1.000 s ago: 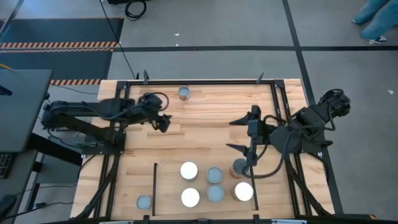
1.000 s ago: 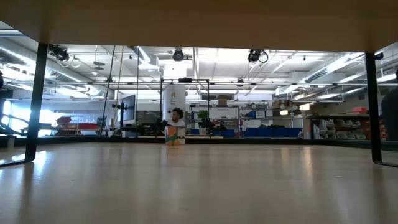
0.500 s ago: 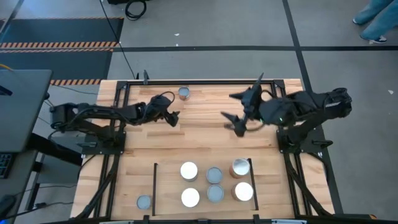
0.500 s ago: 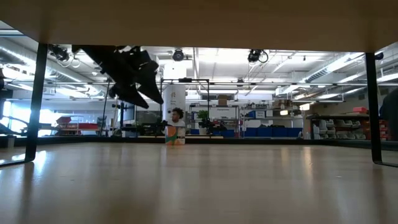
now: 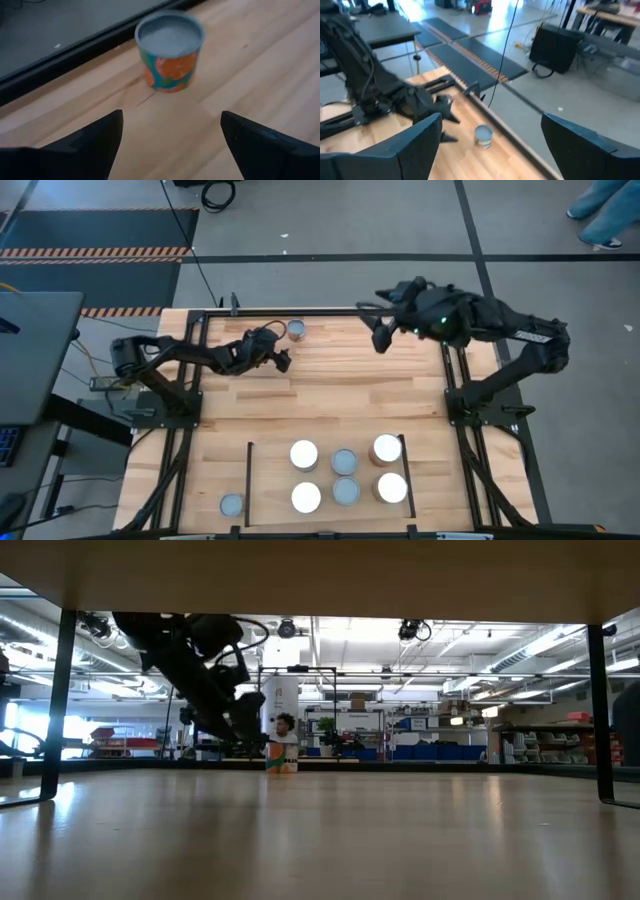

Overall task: Pick and place cans onto a shelf
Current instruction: Put the small canned oranges on the shelf

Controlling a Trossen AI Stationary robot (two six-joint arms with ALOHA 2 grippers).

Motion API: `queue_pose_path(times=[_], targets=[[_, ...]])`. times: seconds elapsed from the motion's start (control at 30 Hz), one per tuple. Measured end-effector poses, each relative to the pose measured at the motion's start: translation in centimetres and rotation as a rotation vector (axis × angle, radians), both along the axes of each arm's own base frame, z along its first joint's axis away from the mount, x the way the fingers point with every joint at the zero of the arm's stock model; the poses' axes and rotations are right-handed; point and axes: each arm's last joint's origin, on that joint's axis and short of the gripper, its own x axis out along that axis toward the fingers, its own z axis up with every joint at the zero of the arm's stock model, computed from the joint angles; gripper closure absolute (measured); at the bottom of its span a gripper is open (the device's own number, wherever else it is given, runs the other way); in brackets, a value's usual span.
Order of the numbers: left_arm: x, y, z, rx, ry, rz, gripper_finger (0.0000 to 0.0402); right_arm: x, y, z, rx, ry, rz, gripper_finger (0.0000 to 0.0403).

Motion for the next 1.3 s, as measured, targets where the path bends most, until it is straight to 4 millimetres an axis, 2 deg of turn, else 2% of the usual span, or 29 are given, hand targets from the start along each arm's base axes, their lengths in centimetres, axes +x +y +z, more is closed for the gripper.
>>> queue_pose_path(times=[0.13, 0.37, 0.53, 0.63, 0.73, 0.9, 0.97, 1.07, 1.3], targets=[[-0.1, 0.5, -0.6, 0.011, 0.042, -0.003, 0.0061, -1.3, -0.9, 1.1, -0.049, -0.033, -0.016, 0.0054], [0.0, 0.8, -0.2, 0.015, -0.021, 0.008, 0.0060, -3.3, -1.3, 2.1, -0.064, -0.072, -0.040, 0.0055], [0.1, 1.4, 0.1, 0.017, 0.031, 0.015, 0.0053, -3.8, -1.3, 2.3, -0.053, -0.094, -0.044, 0.0055], [0.6, 1.5, 0.5, -0.017, 0.004, -0.045, 0.0053, -3.8, -1.2, 2.3, -0.051, -0.092, -0.039, 0.0055], [0.9, 1.6, 0.9, -0.018, -0.017, -0.049, 0.0073, -3.7, -1.1, 2.2, -0.049, -0.092, -0.035, 0.0055], [1.3, 1.9, 1.5, -0.008, -0.048, -0.009, 0.0134, -3.7, -1.1, 2.2, -0.033, -0.103, -0.042, 0.0055], [1.4, 2.1, 1.8, -0.003, -0.054, -0.004, 0.0142, -3.7, -1.1, 2.2, -0.029, -0.106, -0.043, 0.0055], [1.3, 2.3, 1.8, -0.018, -0.064, -0.016, 0.0131, -3.7, -1.1, 2.2, -0.016, -0.113, -0.048, 0.0055], [1.2, 2.5, 1.8, -0.026, -0.077, 0.006, 0.0058, -3.8, -1.1, 2.0, -0.007, -0.093, -0.044, 0.0055]])
